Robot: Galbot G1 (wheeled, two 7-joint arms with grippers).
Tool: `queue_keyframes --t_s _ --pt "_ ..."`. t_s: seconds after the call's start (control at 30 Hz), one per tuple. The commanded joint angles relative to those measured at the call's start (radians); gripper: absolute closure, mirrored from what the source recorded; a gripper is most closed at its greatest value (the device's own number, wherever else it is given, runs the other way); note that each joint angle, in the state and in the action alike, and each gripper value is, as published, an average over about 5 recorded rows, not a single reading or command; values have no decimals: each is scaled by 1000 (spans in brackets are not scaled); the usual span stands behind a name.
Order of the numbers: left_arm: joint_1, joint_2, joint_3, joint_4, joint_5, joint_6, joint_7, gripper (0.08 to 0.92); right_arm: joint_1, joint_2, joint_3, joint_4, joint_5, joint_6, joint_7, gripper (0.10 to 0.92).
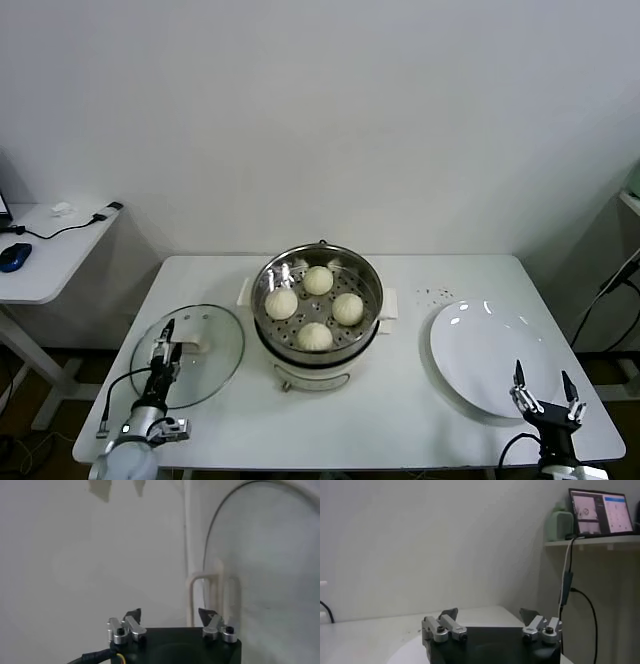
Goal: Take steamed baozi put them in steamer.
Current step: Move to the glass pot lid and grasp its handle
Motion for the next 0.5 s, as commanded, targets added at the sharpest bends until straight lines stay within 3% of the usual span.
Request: queue_keyframes --t_s 0.03,0.5 --pt "-18 -7 9 10 31 45 36 290 -4 3 5 2 -3 1 -1 203" --pt "-46 -37 6 70 66 82 28 697 -8 2 18 7 -3 -3 0 203"
